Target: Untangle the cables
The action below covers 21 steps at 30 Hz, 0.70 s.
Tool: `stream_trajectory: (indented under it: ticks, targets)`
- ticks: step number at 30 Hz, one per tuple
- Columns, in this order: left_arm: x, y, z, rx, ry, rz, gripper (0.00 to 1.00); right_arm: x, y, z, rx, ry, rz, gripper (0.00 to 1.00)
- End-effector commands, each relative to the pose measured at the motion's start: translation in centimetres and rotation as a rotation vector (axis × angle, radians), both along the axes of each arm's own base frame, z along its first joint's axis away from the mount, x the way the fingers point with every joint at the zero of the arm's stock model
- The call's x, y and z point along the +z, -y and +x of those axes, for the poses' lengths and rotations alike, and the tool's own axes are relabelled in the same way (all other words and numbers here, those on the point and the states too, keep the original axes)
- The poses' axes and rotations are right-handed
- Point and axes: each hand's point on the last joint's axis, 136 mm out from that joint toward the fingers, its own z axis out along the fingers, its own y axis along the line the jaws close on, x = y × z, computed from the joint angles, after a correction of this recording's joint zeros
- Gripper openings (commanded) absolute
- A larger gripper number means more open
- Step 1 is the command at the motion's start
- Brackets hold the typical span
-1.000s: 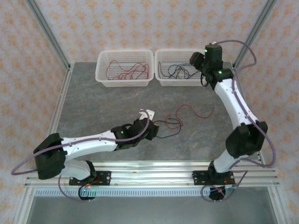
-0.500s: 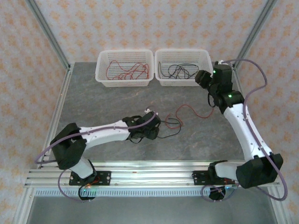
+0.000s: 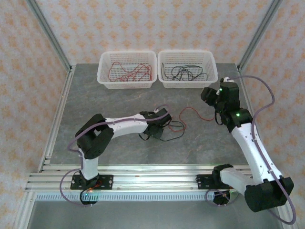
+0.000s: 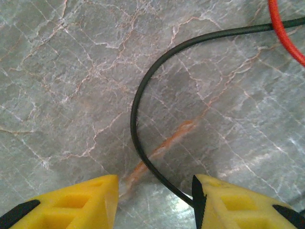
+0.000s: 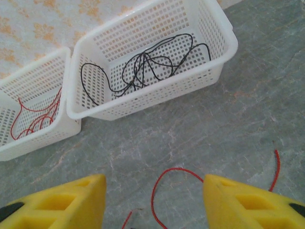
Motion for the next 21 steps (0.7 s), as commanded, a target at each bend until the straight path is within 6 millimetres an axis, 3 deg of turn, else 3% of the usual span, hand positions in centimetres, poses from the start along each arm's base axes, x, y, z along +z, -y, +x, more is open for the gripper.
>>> stream_trajectory:
  ticks: [1, 10, 13, 16, 21]
  targets:
    - [-0.4, -0.8, 0.8, -0.017, -0.013, 0.075, 0.47, -0.4, 0.4, -1.3, 0.001, -0.007, -0.027, 0.55]
    - [-4.2, -1.3, 1.2, -0.017, -0.086, 0.105, 0.38, -1.6, 0.2, -2.7, 0.016, -0.016, -0.010, 0.55]
    - [-5.5, -2.1, 1.2, -0.007, -0.097, 0.136, 0.26, -1.9, 0.3, -3.1, 0.017, -0.020, -0.008, 0.55]
    - [-6.3, -2.7, 1.1, 0.004, -0.099, 0.162, 0.20, -2.2, 0.4, -3.5, 0.016, -0.024, -0.007, 0.55]
    - [-5.7, -2.8, 1.6, 0.014, -0.064, 0.166, 0.00, -2.8, 0.1, -3.9, 0.022, -0.033, 0.014, 0.55]
